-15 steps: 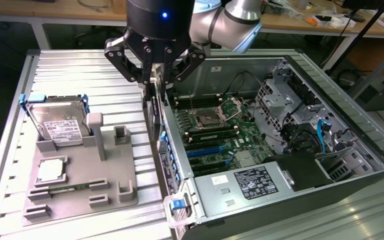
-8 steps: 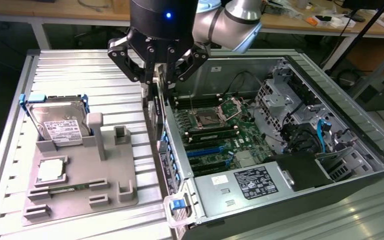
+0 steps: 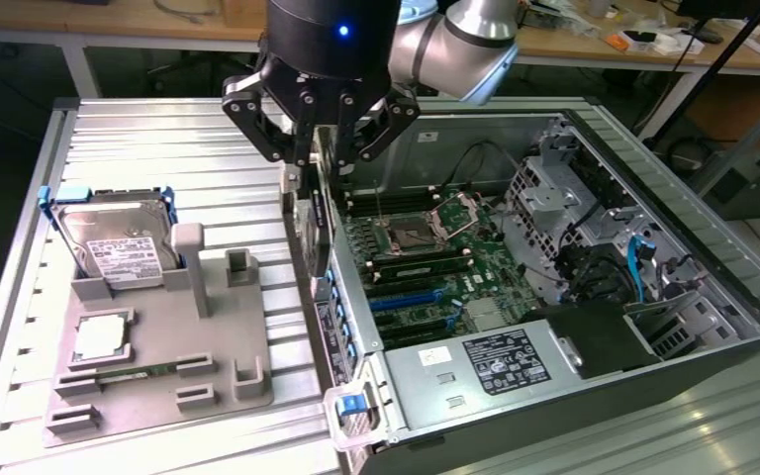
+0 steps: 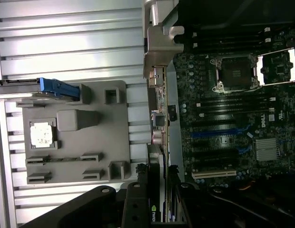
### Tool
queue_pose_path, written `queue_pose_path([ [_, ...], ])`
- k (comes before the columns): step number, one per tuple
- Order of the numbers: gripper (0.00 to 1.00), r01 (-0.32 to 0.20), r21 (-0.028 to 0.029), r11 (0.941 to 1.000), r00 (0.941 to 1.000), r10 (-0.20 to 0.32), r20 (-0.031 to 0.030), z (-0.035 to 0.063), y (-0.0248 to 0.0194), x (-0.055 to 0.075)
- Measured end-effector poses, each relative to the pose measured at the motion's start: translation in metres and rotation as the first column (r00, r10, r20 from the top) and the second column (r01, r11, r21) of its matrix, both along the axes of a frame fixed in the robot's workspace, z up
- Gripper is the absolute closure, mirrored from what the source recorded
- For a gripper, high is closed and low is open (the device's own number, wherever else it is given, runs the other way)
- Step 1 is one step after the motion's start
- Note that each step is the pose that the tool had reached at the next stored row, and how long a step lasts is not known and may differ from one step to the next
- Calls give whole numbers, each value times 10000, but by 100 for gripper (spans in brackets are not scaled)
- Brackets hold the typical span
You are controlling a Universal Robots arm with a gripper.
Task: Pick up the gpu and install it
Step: 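Pick up the gpu and move the gpu toward the slot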
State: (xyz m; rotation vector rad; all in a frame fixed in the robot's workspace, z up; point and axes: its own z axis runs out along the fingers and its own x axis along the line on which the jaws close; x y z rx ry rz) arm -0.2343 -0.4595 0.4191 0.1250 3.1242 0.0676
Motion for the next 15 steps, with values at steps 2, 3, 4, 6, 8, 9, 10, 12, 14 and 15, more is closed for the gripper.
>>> queue_pose_path([
  [2, 73, 0, 0, 10000, 10000, 0, 0, 0, 0, 20],
  [3, 73, 0, 0, 10000, 10000, 0, 0, 0, 0, 27],
  [4, 73, 0, 0, 10000, 10000, 0, 0, 0, 0, 35],
  [6, 73, 0, 0, 10000, 10000, 0, 0, 0, 0, 48],
  [8, 73, 0, 1, 10000, 10000, 0, 0, 0, 0, 66],
  [9, 73, -1, 0, 10000, 10000, 1, 0, 0, 0, 72],
  [10, 73, 0, 0, 10000, 10000, 0, 1, 0, 0, 86],
  [12, 73, -1, 0, 10000, 10000, 1, 0, 0, 0, 98],
  [14, 73, 0, 0, 10000, 10000, 0, 0, 0, 0, 110],
  [15, 73, -1, 0, 10000, 10000, 1, 0, 0, 0, 116],
])
